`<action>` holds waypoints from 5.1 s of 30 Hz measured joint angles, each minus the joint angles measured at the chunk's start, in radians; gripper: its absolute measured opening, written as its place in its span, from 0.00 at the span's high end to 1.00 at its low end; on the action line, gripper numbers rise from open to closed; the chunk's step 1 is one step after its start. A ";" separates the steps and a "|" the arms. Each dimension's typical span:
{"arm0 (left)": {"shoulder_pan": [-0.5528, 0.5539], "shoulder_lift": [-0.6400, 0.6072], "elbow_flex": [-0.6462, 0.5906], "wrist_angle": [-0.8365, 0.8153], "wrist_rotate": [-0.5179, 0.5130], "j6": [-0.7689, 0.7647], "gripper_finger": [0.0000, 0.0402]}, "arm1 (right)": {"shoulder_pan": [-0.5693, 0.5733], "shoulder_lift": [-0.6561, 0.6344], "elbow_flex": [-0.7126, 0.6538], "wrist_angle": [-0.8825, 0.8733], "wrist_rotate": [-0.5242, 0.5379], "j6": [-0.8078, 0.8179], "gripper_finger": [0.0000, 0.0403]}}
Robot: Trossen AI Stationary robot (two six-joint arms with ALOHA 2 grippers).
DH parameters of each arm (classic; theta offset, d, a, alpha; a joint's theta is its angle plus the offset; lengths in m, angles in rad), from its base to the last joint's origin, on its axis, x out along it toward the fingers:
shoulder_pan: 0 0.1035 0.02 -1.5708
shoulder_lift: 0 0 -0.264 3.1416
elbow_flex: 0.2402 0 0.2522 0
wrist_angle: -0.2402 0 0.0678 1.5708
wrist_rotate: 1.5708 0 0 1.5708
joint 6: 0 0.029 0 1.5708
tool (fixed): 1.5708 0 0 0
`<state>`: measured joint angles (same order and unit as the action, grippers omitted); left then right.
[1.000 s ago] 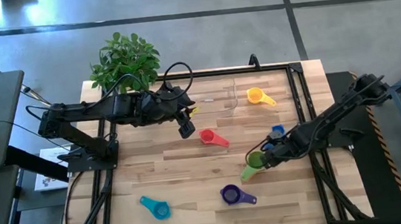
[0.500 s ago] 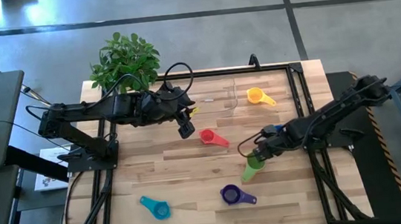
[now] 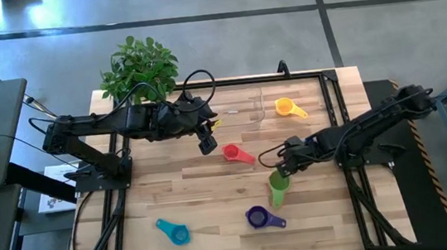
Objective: Nest measuring cups in basket
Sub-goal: Stack the green measuring cup on top of the orange measuring cup, then stack the purple measuring cup on top of the green measuring cup
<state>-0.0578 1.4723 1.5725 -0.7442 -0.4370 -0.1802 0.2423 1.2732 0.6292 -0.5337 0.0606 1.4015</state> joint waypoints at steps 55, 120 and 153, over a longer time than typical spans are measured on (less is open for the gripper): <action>-0.129 -0.254 -0.001 -0.053 0.040 -0.196 0.78 | -0.054 -0.151 0.249 0.763 -0.046 -0.826 0.66; -0.128 -0.320 0.000 -0.415 -0.019 -0.261 0.78 | 0.165 0.644 0.714 -0.098 -0.132 -0.822 0.67; -0.128 -0.319 0.000 -0.415 -0.021 -0.261 0.78 | 0.250 0.559 0.714 -0.147 0.017 -0.069 0.99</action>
<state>-0.1856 1.1537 1.5723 -1.1591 -0.4583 -0.4416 0.4919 1.8327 1.3430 -0.6808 0.0777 1.3324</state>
